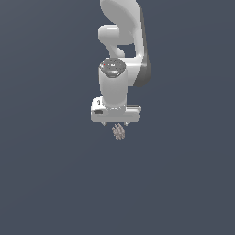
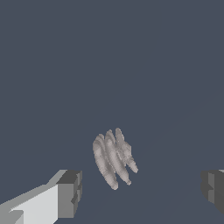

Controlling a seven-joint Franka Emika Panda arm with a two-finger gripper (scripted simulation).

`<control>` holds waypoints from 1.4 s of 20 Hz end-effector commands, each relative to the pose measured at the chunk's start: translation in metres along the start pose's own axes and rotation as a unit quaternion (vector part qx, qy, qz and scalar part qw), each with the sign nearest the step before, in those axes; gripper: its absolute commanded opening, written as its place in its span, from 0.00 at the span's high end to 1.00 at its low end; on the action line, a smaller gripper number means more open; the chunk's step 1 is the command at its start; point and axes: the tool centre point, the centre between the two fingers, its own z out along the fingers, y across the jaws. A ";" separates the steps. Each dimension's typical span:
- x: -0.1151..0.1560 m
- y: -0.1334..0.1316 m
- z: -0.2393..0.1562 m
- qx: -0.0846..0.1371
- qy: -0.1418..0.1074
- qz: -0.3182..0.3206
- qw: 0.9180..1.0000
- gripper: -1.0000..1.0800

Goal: Pick up the object and move it to a goal position.

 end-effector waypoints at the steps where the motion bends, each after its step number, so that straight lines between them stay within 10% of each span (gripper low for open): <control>1: 0.000 0.000 0.000 0.000 0.000 0.000 1.000 0.04; 16: 0.000 0.029 -0.002 0.002 -0.001 0.030 1.000 0.04; 28: -0.009 0.012 0.023 -0.003 0.007 -0.067 0.998 0.04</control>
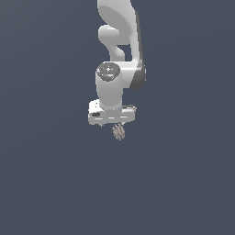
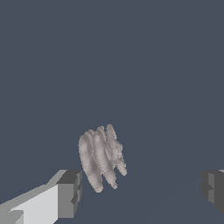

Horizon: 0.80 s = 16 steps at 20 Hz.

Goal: Pick up the object and move it to a goal position.

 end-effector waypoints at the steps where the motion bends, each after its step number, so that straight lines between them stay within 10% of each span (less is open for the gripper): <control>1: -0.003 -0.007 0.008 -0.001 0.002 -0.032 0.999 0.04; 16: -0.016 -0.035 0.038 -0.006 0.014 -0.165 0.986 0.04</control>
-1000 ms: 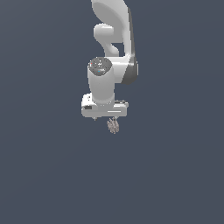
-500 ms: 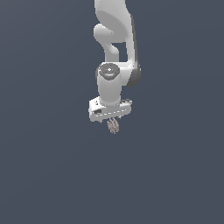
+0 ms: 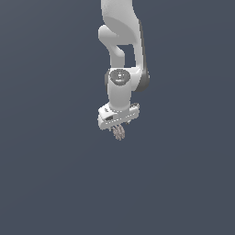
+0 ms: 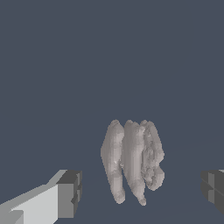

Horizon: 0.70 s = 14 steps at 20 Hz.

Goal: Pick up the object and move it to a goal position.

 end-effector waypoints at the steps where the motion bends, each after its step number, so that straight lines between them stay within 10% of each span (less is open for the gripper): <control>1: 0.000 -0.002 0.001 0.000 0.001 -0.007 1.000 0.04; 14: -0.001 -0.002 0.038 0.000 0.001 -0.007 1.000 0.04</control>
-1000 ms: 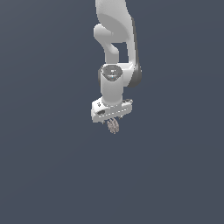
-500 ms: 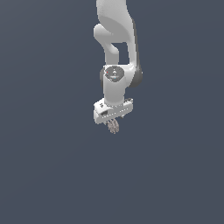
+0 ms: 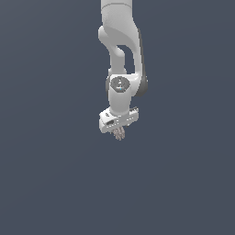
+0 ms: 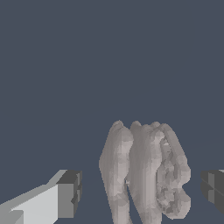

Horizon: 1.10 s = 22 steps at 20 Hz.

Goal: Pick up the object and move it to a goal position.

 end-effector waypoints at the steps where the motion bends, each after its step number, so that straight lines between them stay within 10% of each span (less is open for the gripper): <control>1: 0.000 0.000 0.011 0.000 0.000 -0.001 1.000 0.04; 7: 0.000 0.000 0.021 0.000 0.000 -0.001 1.000 0.04; 8: 0.000 0.000 0.021 0.000 0.000 -0.001 1.000 1.00; 22: 0.004 -0.003 0.016 -0.001 0.001 -0.001 1.000 1.00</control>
